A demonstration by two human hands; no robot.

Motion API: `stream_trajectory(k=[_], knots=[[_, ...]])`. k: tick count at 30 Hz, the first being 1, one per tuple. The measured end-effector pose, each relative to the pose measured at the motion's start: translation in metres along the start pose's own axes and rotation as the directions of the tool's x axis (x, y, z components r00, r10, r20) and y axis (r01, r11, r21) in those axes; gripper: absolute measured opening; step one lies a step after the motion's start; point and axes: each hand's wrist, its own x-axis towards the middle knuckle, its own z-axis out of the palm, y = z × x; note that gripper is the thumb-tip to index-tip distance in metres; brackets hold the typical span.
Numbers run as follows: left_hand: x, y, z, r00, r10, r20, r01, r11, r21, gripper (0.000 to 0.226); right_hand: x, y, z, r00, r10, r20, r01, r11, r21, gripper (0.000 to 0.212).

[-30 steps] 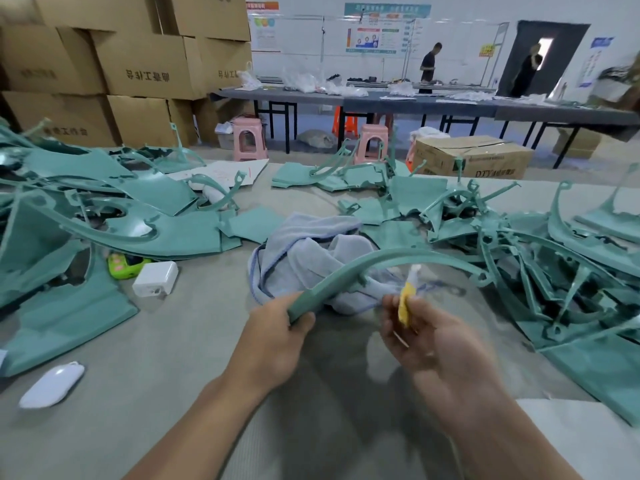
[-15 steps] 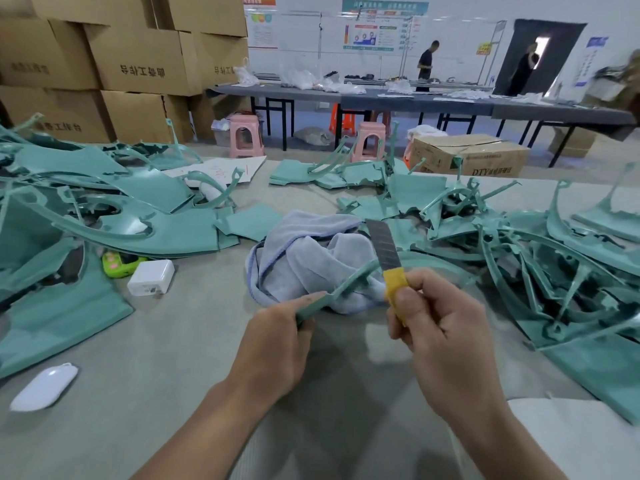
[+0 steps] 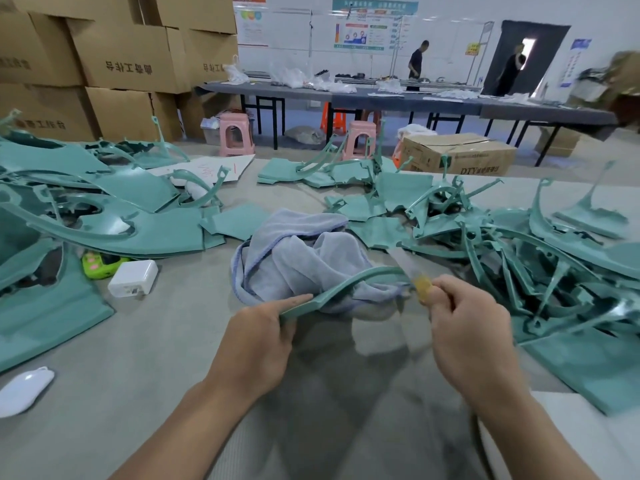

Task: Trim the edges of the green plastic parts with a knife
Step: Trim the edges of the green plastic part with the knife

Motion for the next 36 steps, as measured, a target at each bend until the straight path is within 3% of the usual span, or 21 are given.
stream_trajectory(k=[3, 5, 7, 9, 11, 13, 15, 17, 20, 22, 24, 27, 29, 31, 33, 35, 36], knots=[[0.000, -0.001, 0.001, 1.000, 0.005, -0.020, -0.005, 1.000, -0.005, 0.050, -0.020, -0.020, 0.007, 0.963, -0.251, 0.101, 0.226, 0.952, 0.207, 0.024], [0.000, -0.002, 0.001, 1.000, 0.023, -0.014, -0.022, 0.999, 0.028, 0.052, -0.026, -0.026, 0.017, 0.929, -0.329, 0.171, 0.294, 0.934, 0.203, 0.023], [0.000, -0.002, 0.001, 1.000, 0.012, 0.006, -0.013, 0.998, 0.058, 0.051, -0.014, -0.016, 0.021, 0.968, -0.219, 0.122, 0.208, 0.974, 0.095, 0.027], [0.001, -0.002, 0.001, 1.000, 0.000, 0.010, 0.000, 0.999, 0.052, 0.049, 0.000, 0.003, 0.015, 0.999, -0.007, 0.035, 0.009, 0.999, -0.048, 0.031], [0.001, -0.002, 0.001, 1.000, -0.004, 0.009, 0.004, 1.000, 0.025, 0.047, 0.004, 0.014, 0.007, 0.998, 0.048, -0.031, -0.050, 0.997, -0.053, 0.031], [0.002, -0.001, 0.001, 1.000, -0.005, 0.007, 0.005, 1.000, 0.023, 0.048, -0.004, 0.005, 0.006, 0.996, -0.089, -0.016, 0.090, 0.990, 0.111, 0.029], [0.001, -0.001, 0.000, 1.000, 0.008, 0.004, -0.009, 0.999, 0.046, 0.051, -0.019, -0.017, 0.012, 0.953, -0.287, 0.093, 0.259, 0.936, 0.239, 0.025], [0.001, 0.000, 0.000, 1.000, 0.014, 0.004, -0.014, 0.997, 0.072, 0.053, -0.024, -0.025, 0.020, 0.914, -0.368, 0.169, 0.331, 0.920, 0.211, 0.025], [0.002, -0.001, 0.000, 1.000, 0.003, 0.017, -0.004, 0.997, 0.080, 0.049, -0.001, -0.007, 0.014, 0.990, -0.120, 0.073, 0.120, 0.993, 0.006, 0.028], [0.002, 0.000, 0.000, 1.000, 0.021, 0.003, -0.021, 0.997, 0.072, 0.047, 0.008, 0.007, 0.003, 1.000, 0.010, 0.006, -0.009, 0.993, -0.120, 0.031], [0.002, 0.002, 0.001, 0.999, 0.030, -0.014, -0.029, 0.997, 0.066, 0.047, 0.006, 0.008, -0.001, 0.998, -0.056, -0.014, 0.055, 0.998, -0.020, 0.032], [0.002, 0.001, 0.001, 1.000, 0.014, -0.018, -0.013, 0.997, 0.079, 0.049, -0.015, -0.019, 0.008, 0.956, -0.278, 0.097, 0.242, 0.930, 0.276, 0.030], [0.001, -0.001, 0.001, 1.000, 0.029, 0.000, -0.029, 0.996, 0.089, 0.050, -0.019, -0.023, 0.016, 0.918, -0.364, 0.157, 0.332, 0.923, 0.195, 0.029], [0.002, -0.001, 0.001, 0.999, 0.041, 0.010, -0.042, 0.995, 0.089, 0.051, -0.006, -0.010, 0.018, 0.965, -0.242, 0.102, 0.242, 0.970, 0.013, 0.031], [0.001, 0.000, 0.001, 0.999, 0.041, -0.010, -0.040, 0.997, 0.065, 0.049, 0.009, 0.009, 0.008, 1.000, -0.003, 0.030, 0.007, 0.989, -0.151, 0.035], [-0.001, 0.000, 0.000, 1.000, 0.020, -0.018, -0.019, 0.998, 0.061, 0.047, 0.013, 0.018, 0.002, 0.995, 0.103, -0.010, -0.103, 0.982, -0.159, 0.036], [-0.001, 0.000, 0.000, 1.000, 0.019, -0.011, -0.018, 0.997, 0.068, 0.047, 0.010, 0.016, 0.002, 0.998, 0.066, -0.014, -0.067, 0.994, -0.086, 0.034]])
